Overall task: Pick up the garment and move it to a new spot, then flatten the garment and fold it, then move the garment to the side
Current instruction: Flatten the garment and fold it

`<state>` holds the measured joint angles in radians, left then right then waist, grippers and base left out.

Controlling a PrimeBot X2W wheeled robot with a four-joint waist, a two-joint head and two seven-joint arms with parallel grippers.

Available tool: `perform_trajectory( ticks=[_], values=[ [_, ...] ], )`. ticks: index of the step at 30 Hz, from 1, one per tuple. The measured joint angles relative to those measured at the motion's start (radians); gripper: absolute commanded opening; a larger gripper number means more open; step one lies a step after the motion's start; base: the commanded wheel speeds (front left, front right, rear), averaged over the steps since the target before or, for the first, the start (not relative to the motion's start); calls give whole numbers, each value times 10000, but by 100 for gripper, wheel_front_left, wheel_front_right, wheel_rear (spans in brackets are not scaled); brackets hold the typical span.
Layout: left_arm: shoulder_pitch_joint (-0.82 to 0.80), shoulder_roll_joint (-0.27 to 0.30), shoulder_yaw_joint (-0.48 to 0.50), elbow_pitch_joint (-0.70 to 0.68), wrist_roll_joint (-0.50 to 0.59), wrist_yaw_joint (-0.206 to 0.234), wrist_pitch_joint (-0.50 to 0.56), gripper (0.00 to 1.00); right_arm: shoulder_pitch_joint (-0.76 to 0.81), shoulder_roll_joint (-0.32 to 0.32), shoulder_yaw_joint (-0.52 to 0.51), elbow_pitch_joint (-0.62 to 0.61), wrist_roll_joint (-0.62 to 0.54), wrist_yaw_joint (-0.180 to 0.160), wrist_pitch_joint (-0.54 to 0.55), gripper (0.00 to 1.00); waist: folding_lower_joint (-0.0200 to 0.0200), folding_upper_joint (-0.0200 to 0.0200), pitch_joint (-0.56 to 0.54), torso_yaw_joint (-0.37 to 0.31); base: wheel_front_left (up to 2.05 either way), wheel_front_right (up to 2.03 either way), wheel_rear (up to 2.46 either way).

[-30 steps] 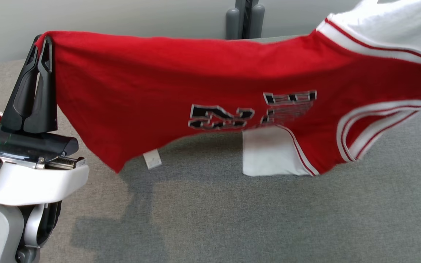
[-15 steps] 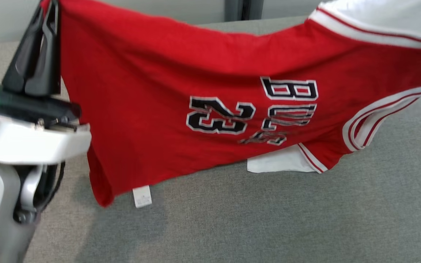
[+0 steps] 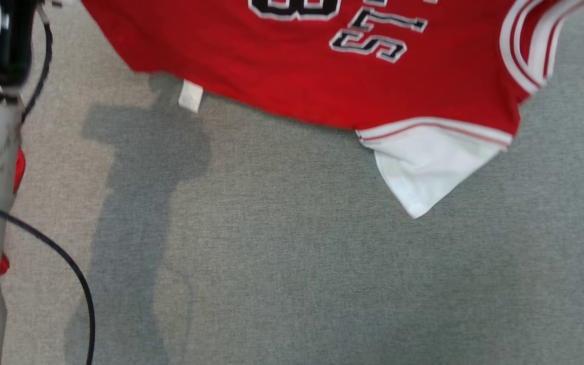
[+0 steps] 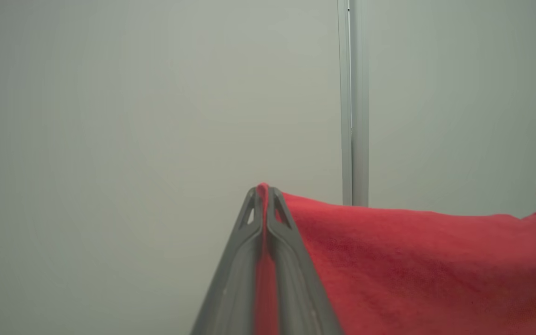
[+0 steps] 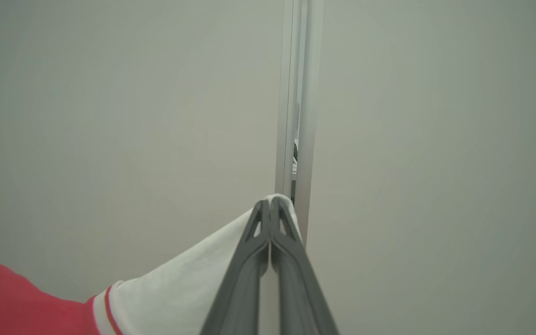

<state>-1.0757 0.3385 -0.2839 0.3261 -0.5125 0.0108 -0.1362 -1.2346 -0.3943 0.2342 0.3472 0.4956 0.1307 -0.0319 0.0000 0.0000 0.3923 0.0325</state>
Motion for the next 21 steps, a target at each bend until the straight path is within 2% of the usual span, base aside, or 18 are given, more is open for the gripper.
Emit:
perform_trajectory(
  ticks=[5,11,17,21],
  values=[
    [-1619,-399,-29,2401,15,-339,-713,0,-1876,391,437,1908,140,2,-813,0,0,0,247,285,0,0,0],
    [-2754,-780,36,4242,127,-596,-1160,0,-3284,905,562,3831,343,2,-1732,0,0,0,383,418,0,0,0],
    [-2895,-1030,157,5283,178,-899,-1241,0,-3463,1110,1365,4982,704,2,-1875,0,0,0,606,364,0,0,0],
    [-2132,-1085,368,5415,211,-1049,-1254,0,-2628,1080,1962,5193,1319,2,-1954,0,0,0,681,244,0,0,0]
  ],
)
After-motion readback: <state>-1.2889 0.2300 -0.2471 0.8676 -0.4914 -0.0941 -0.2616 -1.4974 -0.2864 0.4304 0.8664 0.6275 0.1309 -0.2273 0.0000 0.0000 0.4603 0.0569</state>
